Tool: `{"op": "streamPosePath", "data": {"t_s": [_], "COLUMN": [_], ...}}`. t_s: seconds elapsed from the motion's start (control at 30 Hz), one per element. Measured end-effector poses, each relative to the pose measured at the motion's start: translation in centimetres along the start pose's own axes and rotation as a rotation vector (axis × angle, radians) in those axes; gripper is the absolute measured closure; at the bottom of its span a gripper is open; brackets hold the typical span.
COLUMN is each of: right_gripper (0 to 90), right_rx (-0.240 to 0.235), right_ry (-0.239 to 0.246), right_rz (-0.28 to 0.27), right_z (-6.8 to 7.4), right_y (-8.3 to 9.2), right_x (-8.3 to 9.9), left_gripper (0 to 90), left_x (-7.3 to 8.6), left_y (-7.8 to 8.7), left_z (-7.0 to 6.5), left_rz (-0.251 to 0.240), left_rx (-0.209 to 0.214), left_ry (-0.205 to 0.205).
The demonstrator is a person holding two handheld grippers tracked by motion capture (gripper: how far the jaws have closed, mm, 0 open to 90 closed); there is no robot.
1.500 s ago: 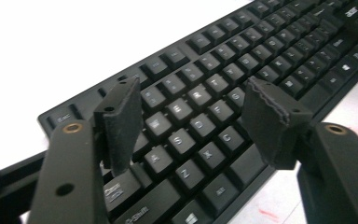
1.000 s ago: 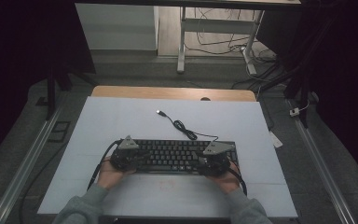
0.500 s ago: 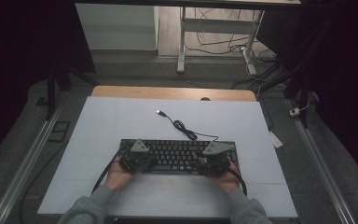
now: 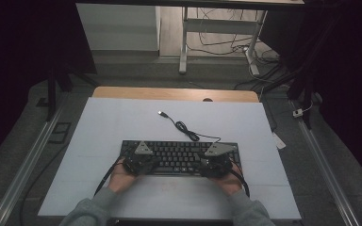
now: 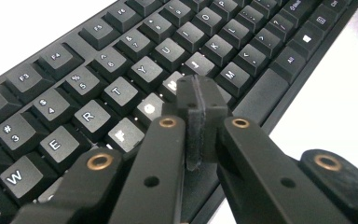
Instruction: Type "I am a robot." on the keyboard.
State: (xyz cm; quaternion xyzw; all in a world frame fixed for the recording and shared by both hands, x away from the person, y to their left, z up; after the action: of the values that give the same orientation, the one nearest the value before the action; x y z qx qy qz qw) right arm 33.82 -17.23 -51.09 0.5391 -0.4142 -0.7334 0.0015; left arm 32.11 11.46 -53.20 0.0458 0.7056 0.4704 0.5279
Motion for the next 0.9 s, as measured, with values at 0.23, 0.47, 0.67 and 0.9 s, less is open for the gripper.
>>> {"op": "streamPosePath", "data": {"t_s": [0.23, 0.47, 0.67, 0.9], "right_gripper": [48.4, 48.2, 48.1, 48.0], "right_rx": [-0.007, -0.006, -0.003, 0.001], "right_ry": [-0.004, -0.005, -0.005, -0.001], "right_rz": [-0.006, -0.005, 0.0, 0.003], "right_z": [0.0, -0.1, -0.1, 0.0], "right_y": [0.0, 0.0, 0.0, -0.1], "right_x": [0.0, 0.0, 0.0, 0.0], "left_gripper": [89.0, 88.3, 71.4, 48.8], "left_x": [-0.1, 0.0, 0.7, 1.6], "left_y": [1.2, 3.4, 5.0, 5.6], "left_z": [0.5, 1.5, 2.8, 3.7], "left_rz": [-0.056, -0.119, -0.145, -0.119], "left_rx": [-0.014, -0.045, -0.087, -0.154], "left_ry": [0.023, 0.065, 0.111, 0.151]}}
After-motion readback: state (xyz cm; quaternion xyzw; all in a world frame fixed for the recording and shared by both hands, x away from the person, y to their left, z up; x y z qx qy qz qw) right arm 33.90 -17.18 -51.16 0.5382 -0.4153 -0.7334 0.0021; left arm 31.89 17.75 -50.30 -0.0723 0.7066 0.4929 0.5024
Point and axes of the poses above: each handheld gripper's, and its own axes: y roughly backward along the jaws, x roughly out of its underside, z roughly to its left, the point moved 1 cm from there along -y, roughly forward along the jaws, and after that the axes turned 8 degrees about -y, right-handed, at the moved point
